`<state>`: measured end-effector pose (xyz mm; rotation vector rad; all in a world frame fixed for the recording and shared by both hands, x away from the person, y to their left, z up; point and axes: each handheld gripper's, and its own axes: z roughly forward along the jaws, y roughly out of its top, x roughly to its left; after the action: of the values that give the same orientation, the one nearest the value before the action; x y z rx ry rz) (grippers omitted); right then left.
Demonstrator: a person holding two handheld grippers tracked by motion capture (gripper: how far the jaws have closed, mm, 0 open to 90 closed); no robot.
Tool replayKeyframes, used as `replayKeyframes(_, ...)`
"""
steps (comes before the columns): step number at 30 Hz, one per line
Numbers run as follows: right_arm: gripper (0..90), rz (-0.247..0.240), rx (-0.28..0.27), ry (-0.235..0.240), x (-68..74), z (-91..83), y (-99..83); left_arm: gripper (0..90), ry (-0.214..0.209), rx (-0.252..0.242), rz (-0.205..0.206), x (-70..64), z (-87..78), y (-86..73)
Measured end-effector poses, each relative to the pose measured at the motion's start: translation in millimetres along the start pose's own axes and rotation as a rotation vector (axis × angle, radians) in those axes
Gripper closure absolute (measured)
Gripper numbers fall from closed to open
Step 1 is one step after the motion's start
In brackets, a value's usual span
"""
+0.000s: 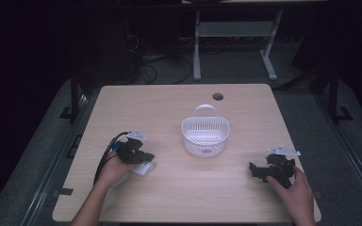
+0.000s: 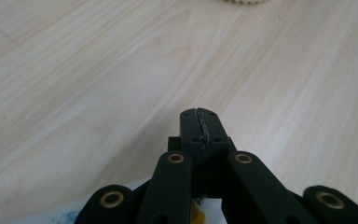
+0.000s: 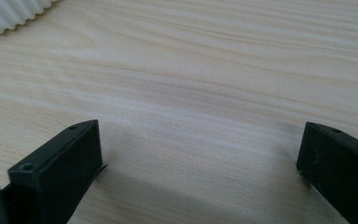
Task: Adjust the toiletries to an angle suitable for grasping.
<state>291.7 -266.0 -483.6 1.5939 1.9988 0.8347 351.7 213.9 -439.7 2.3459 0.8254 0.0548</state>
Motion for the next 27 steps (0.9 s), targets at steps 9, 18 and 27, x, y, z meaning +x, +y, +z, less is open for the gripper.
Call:
replayKeyframes(9, 0.0, 0.000, 0.000, 0.000, 0.0, 0.0, 0.0, 90.0, 0.007, 0.004, 0.004, -10.1, -11.6, -14.0)
replayKeyframes(18, 0.0, 0.000, 0.000, 0.000, 0.0, 0.0, 0.0, 90.0, 0.018, 0.009, 0.001, -16.9, -22.7, -31.0)
replayKeyframes(27, 0.0, 0.000, 0.000, 0.000, 0.0, 0.0, 0.0, 90.0, 0.061, 0.002, -0.028, -14.3, -41.5, -48.8)
